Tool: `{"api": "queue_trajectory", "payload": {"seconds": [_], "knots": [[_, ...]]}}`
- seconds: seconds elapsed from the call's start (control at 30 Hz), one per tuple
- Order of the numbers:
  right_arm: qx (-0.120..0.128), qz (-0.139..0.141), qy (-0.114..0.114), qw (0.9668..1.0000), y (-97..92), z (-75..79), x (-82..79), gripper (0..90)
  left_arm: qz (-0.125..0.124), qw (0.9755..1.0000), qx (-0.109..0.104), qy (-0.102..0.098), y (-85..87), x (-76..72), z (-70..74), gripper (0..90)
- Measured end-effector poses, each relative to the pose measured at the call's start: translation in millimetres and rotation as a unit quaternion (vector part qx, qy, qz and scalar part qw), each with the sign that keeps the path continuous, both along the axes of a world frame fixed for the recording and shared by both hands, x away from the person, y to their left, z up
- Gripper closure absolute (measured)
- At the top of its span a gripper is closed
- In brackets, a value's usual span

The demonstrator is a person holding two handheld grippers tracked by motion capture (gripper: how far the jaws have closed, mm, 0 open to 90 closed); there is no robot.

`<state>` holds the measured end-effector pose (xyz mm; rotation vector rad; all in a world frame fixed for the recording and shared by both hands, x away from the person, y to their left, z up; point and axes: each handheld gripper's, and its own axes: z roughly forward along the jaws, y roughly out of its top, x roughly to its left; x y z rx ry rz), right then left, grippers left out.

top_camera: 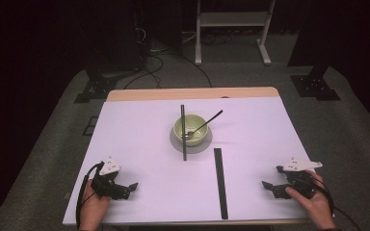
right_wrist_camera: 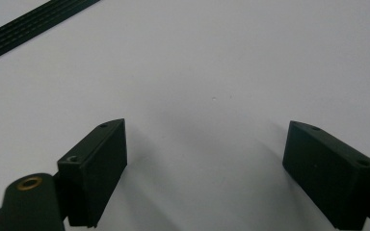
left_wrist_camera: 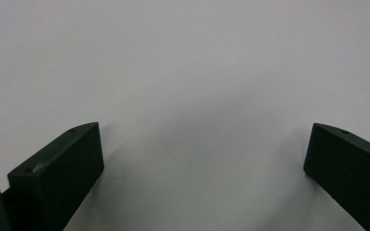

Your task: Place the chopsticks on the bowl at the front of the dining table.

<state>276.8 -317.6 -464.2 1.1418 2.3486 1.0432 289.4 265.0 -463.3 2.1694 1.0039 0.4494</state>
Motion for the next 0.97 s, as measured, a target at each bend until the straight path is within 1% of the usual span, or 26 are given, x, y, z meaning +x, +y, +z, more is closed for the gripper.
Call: {"api": "queue_trajectory", "payload": {"seconds": [0.2,0.63,0.97], "knots": [[-0.012,0.001,-0.005,0.9999,2.3,-0.7,-0.4,14.1,0.000,1.0000,0.000,0.000,0.0,0.0,0.0,0.0],[-0.012,-0.001,0.000,0.9999,3.0,-1.8,-0.1,13.9,0.000,1.0000,0.001,0.000,0.0,-0.1,0.0,0.0],[-0.014,0.000,-0.003,0.9999,2.9,-1.2,-0.5,13.8,0.000,1.0000,0.001,0.000,-0.2,-0.2,0.1,0.0]]}}
